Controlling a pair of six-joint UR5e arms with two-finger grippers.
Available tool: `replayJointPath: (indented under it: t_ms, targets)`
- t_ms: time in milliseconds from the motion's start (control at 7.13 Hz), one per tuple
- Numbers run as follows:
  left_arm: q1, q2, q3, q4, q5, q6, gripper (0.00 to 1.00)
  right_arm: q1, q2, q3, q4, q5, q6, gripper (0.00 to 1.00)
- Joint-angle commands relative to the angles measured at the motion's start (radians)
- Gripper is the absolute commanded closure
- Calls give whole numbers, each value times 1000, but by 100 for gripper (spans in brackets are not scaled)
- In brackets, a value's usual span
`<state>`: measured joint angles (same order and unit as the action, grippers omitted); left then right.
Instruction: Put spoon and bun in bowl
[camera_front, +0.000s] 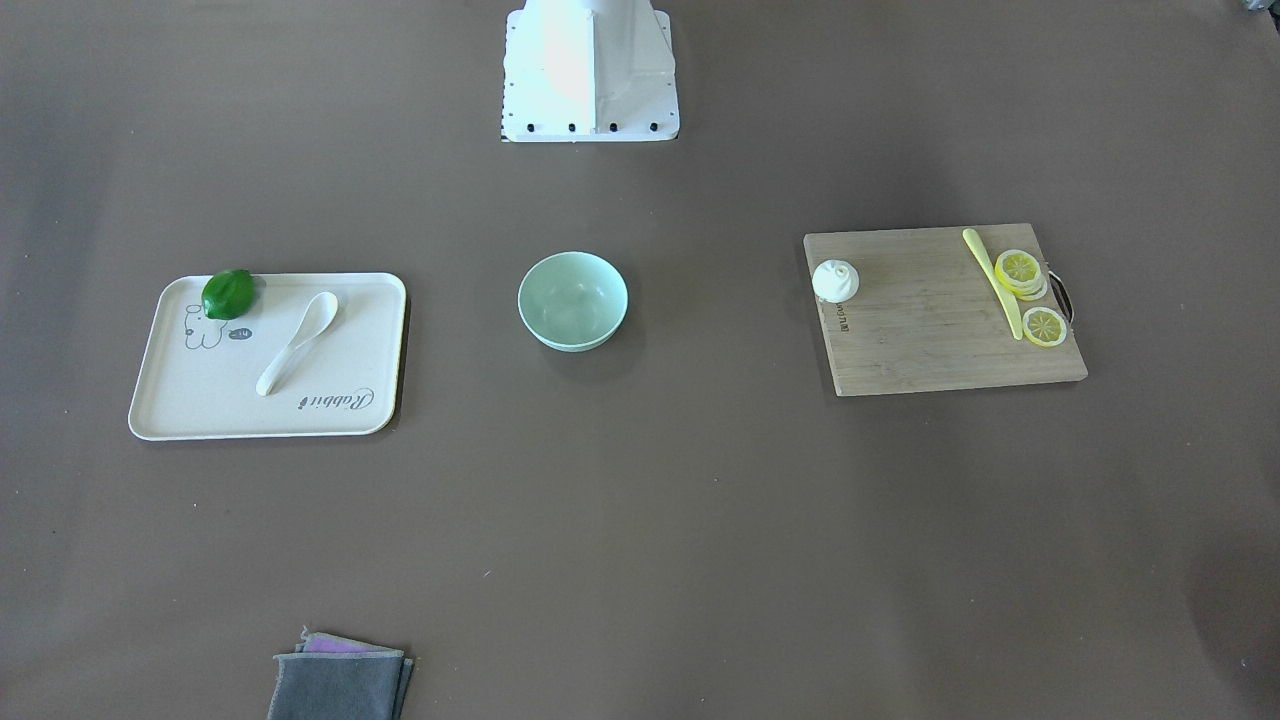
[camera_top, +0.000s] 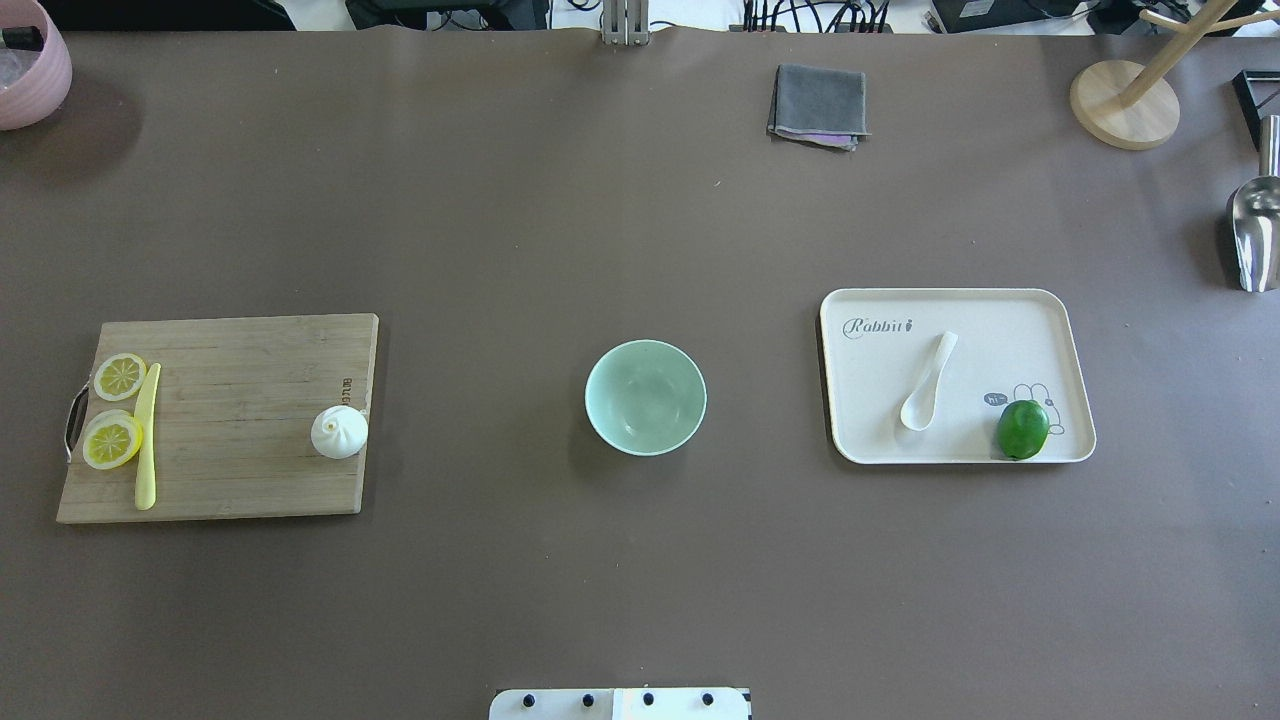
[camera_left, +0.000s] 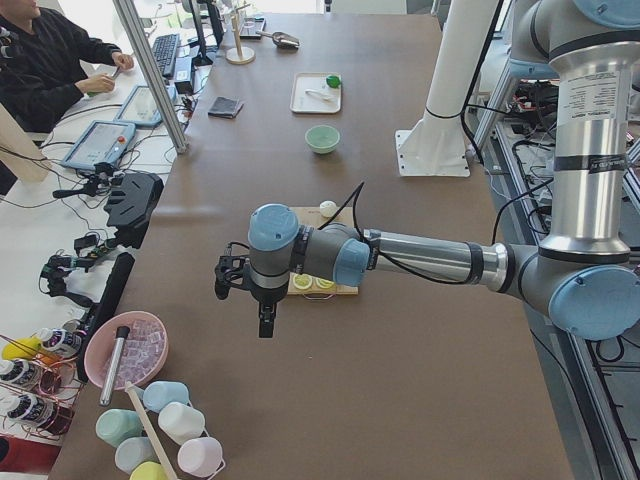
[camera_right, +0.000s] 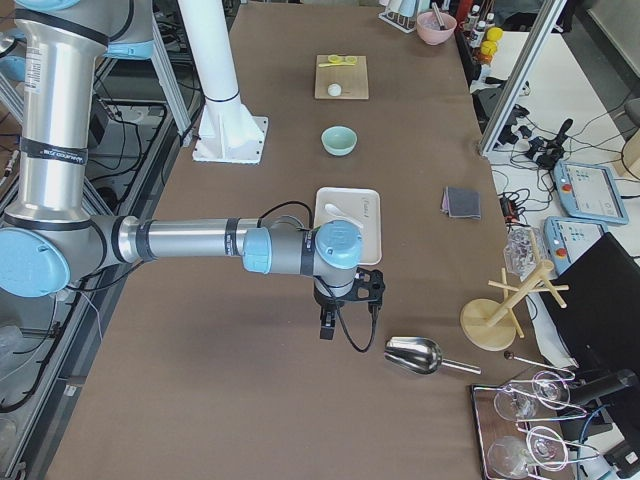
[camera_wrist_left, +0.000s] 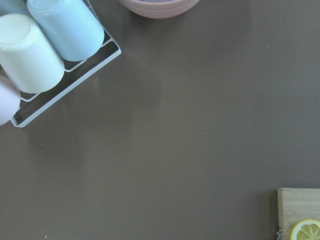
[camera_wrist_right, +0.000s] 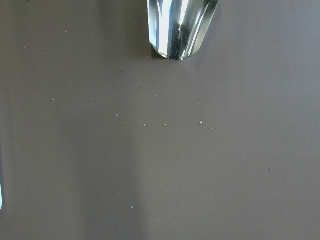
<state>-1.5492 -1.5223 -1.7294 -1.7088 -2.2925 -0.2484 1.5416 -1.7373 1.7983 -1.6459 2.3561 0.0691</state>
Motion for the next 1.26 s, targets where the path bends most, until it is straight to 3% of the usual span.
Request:
replayJointPath:
  t_ms: [0,1121]
  targets:
    - [0,-2,1,1,1,-3,2,0,1,-1,3,0,-2,0]
    - [3,-21,19,-43,-5,-14,2,-5,22,3,11,-11,-2,0]
